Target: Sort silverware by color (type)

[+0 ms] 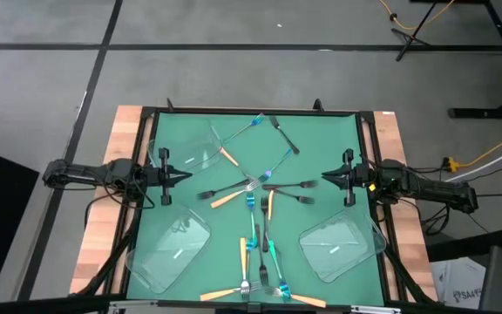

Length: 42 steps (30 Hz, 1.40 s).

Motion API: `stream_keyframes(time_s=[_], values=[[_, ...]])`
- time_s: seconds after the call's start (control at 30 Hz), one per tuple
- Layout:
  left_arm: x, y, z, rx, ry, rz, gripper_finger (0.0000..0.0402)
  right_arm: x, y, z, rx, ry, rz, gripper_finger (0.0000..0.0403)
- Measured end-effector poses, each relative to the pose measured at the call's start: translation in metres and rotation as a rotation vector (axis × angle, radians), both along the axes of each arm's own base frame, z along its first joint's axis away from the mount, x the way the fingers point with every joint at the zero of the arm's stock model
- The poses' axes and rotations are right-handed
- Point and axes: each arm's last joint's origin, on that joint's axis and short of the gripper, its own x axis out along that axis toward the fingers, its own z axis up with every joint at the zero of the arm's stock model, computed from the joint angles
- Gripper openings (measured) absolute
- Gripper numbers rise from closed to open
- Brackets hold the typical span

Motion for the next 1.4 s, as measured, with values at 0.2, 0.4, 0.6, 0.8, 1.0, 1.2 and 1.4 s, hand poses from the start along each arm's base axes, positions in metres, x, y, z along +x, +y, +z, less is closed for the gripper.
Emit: stream_keyframes(time_s=[0.2,0.4,0.6,0.8,1.0,1.2,1.4], values=[[0.0000,0.0000,0.0000,0.000,0.000,0.000,0.0000,0.0000,0.0000,0.0000,0.000,0.000,0.000,0.0028],[0.0000,0.0000,0.0000,0.000,0.000,0.000,0.0000,0.0000,-0.0003,-0.0002,0.000,0.002,-0.009,0.0028],[0.0000,0.0000,0.0000,0.000,0.000,0.000,0.0000,0.0000,-0.0005,-0.0002,0.001,0.002,-0.018,0.0028],[0.0000,0.0000,0.0000,0.000,0.000,0.000,0.0000,0.0000,-0.0005,-0.0001,0.005,0.001,-0.017,0.0028],[0.0000,0.0000,0.0000,0.000,0.000,0.000,0.0000,-0.0001,-0.0002,0.0018,0.054,-0.020,-0.006,0.0028],[0.0000,0.0000,0.0000,0.000,0.000,0.000,0.0000,-0.0002,-0.0002,0.0031,0.151,-0.035,-0.001,0.0028],[0.0000,0.0000,-0.0001,0.000,0.000,0.000,0.0000,-0.0002,-0.0007,0.0036,0.206,-0.043,-0.012,0.0048]])
